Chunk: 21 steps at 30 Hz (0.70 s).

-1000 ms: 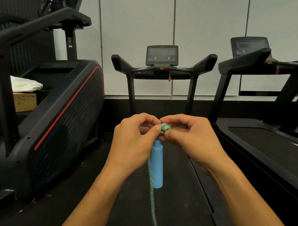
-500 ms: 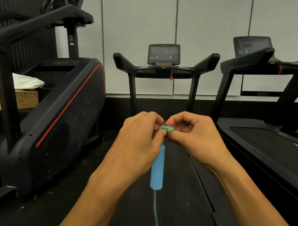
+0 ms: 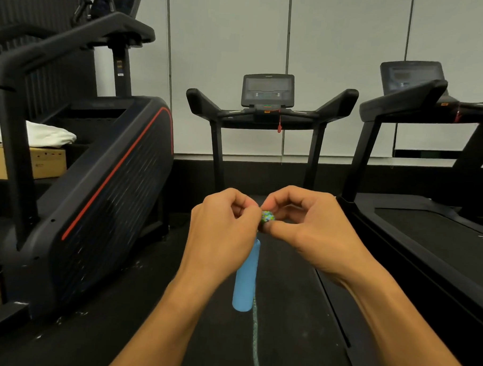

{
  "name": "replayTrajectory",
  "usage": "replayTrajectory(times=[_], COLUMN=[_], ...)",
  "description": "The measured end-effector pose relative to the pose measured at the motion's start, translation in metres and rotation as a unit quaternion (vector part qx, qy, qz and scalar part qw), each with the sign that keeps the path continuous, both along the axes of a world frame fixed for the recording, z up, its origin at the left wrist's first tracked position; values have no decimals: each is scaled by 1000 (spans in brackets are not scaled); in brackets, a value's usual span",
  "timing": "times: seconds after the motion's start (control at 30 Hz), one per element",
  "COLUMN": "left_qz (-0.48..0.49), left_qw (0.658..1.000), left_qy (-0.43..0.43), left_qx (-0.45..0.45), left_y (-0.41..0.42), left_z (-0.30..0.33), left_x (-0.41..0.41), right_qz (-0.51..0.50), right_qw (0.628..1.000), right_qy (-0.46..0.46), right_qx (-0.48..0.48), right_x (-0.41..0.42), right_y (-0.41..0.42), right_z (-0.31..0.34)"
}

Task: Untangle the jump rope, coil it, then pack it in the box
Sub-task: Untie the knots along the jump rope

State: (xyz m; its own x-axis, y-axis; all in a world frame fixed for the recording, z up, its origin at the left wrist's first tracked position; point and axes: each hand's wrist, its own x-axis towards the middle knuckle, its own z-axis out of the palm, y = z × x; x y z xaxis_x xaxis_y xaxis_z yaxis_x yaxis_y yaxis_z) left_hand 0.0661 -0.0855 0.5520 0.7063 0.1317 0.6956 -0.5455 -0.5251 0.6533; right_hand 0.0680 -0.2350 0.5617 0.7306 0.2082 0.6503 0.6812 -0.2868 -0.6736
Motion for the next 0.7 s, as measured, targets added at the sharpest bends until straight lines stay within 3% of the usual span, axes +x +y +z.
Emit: replayTrajectory(times=[0.23, 0.37, 0.47, 0.53, 0.7], left_qz=[-60, -99, -45, -9, 5], left_qw=[984, 991, 998, 995, 998], left_qy=[33, 37, -6, -54, -61], left_qx=[-166, -85, 47, 89, -4], left_y=[-10, -5, -2, -5, -8], left_z=[-6, -4, -1, 1, -1], left_x=[11, 10, 3, -3, 1], right_qz=[-4, -8, -7, -11, 11], right_qw=[1000, 1000, 1000, 1000, 999], right_qy=[0, 7, 9, 6, 7], right_qx=[0, 11, 12, 19, 30], right_x=[3, 5, 7, 7, 5], right_y=[-2, -9, -11, -11, -10], right_z=[0, -1, -3, -4, -1])
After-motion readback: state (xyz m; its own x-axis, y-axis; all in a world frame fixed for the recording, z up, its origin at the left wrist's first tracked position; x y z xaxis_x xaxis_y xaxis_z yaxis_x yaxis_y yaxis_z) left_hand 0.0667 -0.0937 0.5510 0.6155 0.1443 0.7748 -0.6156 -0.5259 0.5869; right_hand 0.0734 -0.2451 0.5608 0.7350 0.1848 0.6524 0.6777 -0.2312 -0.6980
